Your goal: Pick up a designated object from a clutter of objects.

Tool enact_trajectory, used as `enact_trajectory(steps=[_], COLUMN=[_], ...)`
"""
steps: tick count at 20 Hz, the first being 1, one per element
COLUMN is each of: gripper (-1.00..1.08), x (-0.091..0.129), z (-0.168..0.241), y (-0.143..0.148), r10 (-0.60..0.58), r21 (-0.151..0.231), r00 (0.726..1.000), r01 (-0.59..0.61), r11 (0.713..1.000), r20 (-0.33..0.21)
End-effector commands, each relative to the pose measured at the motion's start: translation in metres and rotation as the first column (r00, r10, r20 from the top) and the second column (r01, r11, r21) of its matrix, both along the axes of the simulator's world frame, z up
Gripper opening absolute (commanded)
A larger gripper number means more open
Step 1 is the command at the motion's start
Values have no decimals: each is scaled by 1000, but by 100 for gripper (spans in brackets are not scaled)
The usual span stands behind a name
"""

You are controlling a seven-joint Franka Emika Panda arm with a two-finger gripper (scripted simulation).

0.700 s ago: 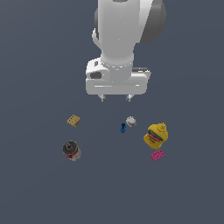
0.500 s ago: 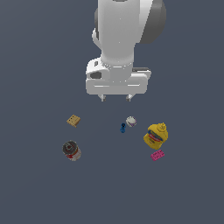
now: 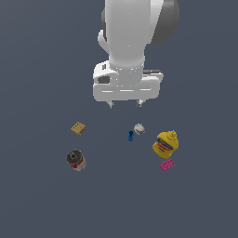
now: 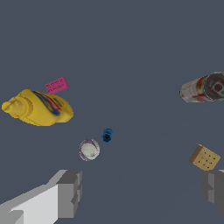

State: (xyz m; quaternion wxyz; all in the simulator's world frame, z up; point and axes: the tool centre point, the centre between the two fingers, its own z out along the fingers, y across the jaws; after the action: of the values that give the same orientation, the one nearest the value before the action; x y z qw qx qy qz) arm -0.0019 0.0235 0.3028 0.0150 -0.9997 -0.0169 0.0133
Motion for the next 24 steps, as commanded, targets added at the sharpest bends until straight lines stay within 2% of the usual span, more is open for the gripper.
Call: enact_trajectory(steps=[1, 8, 15, 20, 24], gripper=[100, 100, 100, 100, 100], x=[0, 0, -4, -12, -24], z=[1, -13, -50, -89, -126], y=[0, 5, 19, 35, 51], r10=[-1, 31, 118, 218, 314], r21=[0, -5, -18, -29, -35], r00=[1000, 1000, 993, 976, 949], r01=[1, -31, -118, -218, -313], r11=[1000, 1000, 993, 976, 949], r20=[0, 2, 6, 10, 13])
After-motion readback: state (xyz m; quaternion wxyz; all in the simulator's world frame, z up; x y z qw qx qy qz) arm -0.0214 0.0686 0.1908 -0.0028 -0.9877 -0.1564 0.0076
